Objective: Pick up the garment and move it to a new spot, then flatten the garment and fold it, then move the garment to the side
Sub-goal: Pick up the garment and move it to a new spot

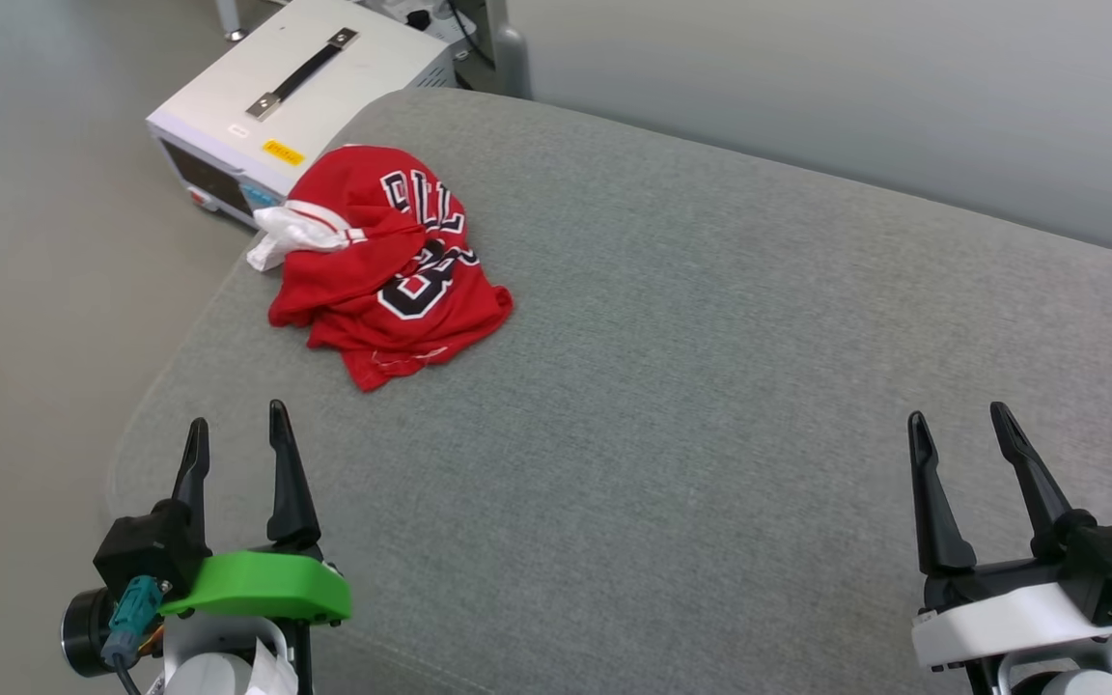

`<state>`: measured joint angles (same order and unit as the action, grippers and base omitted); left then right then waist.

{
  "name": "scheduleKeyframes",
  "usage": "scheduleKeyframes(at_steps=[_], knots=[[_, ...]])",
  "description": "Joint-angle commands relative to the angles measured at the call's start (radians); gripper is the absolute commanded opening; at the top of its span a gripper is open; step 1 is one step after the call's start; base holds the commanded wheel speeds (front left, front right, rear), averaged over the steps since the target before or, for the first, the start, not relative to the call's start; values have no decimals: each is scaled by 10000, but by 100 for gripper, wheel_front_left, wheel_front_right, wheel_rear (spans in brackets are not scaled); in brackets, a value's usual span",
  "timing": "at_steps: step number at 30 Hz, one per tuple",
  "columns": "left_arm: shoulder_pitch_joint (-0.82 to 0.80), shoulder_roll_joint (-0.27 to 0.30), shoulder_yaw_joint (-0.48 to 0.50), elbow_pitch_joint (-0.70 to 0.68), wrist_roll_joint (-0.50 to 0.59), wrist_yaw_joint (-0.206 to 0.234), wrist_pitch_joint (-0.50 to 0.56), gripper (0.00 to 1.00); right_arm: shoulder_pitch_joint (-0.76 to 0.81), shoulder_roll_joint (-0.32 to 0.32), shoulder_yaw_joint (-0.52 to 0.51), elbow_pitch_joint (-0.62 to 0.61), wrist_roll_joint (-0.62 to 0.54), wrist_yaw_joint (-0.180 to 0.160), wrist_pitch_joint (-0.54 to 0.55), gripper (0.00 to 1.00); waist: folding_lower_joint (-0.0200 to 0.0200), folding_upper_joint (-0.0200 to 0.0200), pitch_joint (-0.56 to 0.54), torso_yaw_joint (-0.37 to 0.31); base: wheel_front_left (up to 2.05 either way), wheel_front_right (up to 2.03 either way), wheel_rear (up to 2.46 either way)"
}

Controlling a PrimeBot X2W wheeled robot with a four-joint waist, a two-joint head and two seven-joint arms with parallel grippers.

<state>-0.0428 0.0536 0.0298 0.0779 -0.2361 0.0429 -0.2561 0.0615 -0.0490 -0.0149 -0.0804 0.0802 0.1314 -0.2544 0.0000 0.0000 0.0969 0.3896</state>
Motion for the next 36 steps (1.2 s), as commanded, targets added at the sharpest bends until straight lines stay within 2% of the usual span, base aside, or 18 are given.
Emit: scheduleKeyframes(at_steps=[1,10,17,21,26,29,33,36], knots=[[-150,-34,21,-15,-60,51,-57,100,-115,-12,5,-50,-120,-7,-74,100,0,0,78,290,0,0,0],[-278,-34,150,107,-79,-31,-57,100,-170,-12,100,-64,-168,-7,-74,100,0,0,178,463,0,0,0],[-1664,-32,817,447,277,-930,-57,100,-400,-12,183,-138,-348,-7,-74,100,0,0,593,150,0,0,0],[-3039,215,1493,907,228,-1442,-57,100,-630,-12,237,-246,-572,-7,-74,100,0,0,1118,-159,0,0,0],[-5062,913,1871,1608,54,-1696,-57,100,-1025,-29,272,-429,-900,-7,-74,100,0,0,1899,-519,0,0,0],[-5971,1285,1711,1880,67,-1724,-57,100,-1277,-116,298,-520,-965,-7,-74,100,0,0,2326,-717,0,0,0],[-7154,2095,1030,2681,-418,-1731,-57,100,-1623,-207,383,-682,-1007,-7,-74,100,0,0,2830,-1003,0,0,0],[-7900,2854,112,3724,-1106,-1732,-57,100,-1822,-238,405,-816,-1031,-7,-74,100,0,0,3075,-1210,0,0,0]])
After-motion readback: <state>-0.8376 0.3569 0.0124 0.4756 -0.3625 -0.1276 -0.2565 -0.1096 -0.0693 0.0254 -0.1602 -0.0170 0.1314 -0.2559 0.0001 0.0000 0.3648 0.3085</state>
